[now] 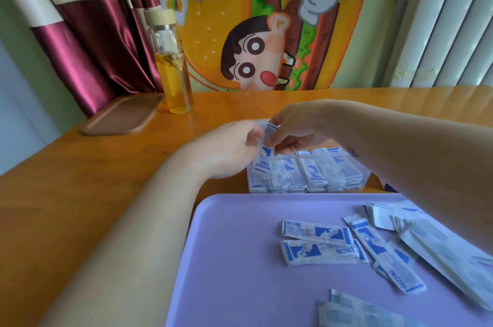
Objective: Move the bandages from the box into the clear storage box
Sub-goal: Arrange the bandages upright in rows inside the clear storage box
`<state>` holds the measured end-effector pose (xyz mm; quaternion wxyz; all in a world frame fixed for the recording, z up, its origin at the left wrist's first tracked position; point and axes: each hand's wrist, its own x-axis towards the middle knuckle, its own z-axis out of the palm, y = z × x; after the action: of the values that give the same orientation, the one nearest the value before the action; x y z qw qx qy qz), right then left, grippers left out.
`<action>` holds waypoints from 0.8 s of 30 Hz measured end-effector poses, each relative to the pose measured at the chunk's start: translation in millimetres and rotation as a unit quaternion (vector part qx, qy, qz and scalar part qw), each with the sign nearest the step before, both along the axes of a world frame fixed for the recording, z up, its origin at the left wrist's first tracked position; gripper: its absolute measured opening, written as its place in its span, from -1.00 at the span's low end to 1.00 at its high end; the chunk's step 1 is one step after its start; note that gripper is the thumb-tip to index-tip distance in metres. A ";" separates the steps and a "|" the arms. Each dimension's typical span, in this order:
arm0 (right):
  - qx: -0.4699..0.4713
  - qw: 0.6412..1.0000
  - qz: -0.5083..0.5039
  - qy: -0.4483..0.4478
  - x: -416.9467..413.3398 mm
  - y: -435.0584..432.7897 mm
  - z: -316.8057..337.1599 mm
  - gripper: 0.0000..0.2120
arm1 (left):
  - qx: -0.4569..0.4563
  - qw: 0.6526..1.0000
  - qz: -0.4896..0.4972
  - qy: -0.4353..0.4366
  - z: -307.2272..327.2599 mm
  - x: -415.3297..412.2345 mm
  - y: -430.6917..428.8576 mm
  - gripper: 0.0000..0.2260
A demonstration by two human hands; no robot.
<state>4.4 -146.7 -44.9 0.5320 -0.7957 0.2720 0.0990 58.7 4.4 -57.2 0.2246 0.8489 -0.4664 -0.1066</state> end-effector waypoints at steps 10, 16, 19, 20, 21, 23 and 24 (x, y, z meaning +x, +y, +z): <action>-0.281 0.957 0.071 0.009 9.0 14.4 -16.2 -0.80 | 0.010 1.000 -0.009 -0.015 4.2 -2.5 2.3 -0.70; -0.467 0.876 0.112 -0.047 12.3 20.1 -22.3 -0.80 | 0.015 0.999 -0.016 -0.025 4.1 -1.1 4.1 -0.71; -0.454 0.881 0.098 -0.089 8.8 17.3 -21.1 -0.74 | 0.016 0.999 -0.017 -0.032 2.9 -0.3 3.2 -0.71; -0.438 0.888 0.092 -0.101 7.8 15.1 -19.7 -0.71 | 0.014 0.999 -0.015 -0.031 2.5 0.6 2.9 -0.71; -0.431 0.891 0.090 -0.113 5.9 14.0 -17.2 -0.70 | 0.014 0.999 -0.013 -0.028 1.8 1.6 2.8 -0.71; -0.442 0.885 0.108 -0.101 3.4 11.3 -12.9 -0.75 | 0.013 1.000 -0.007 -0.019 1.2 2.7 2.9 -0.69; -0.454 0.878 0.132 -0.074 3.1 12.0 -11.1 -0.77 | 0.011 1.000 -0.005 -0.014 1.6 3.1 3.8 -0.69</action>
<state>7.5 -134.6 -55.9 0.1131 -0.9835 0.1388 -0.0253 61.8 8.2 -55.6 0.2083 0.8503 -0.4726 -0.1010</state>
